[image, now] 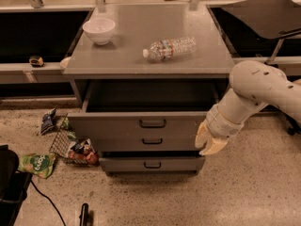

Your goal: Open top drawer

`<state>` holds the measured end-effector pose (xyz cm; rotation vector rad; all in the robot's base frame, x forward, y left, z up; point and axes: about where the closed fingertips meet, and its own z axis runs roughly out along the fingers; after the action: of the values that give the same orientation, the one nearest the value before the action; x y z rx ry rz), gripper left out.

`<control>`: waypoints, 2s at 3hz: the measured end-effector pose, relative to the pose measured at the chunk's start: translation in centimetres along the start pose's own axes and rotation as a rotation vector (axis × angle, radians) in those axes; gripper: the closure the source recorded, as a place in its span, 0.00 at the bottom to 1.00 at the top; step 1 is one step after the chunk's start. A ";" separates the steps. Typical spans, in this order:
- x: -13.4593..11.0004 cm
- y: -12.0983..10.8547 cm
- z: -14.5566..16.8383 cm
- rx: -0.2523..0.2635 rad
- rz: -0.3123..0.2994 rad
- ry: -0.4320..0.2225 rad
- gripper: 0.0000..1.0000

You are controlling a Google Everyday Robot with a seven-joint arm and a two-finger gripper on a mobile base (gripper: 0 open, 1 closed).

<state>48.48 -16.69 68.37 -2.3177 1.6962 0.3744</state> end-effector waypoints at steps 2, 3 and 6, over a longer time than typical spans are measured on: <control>1.8 -2.6 -2.9 0.115 -0.006 0.038 0.40; 2.7 -4.0 -3.6 0.150 -0.007 0.043 0.16; 5.4 -5.0 0.1 0.068 0.048 0.043 0.00</control>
Offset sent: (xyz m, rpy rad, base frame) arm 0.0604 -0.0299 0.0390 -0.0033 -0.2001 -0.0563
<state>54.78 -19.95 66.62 -2.2561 1.7587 0.2728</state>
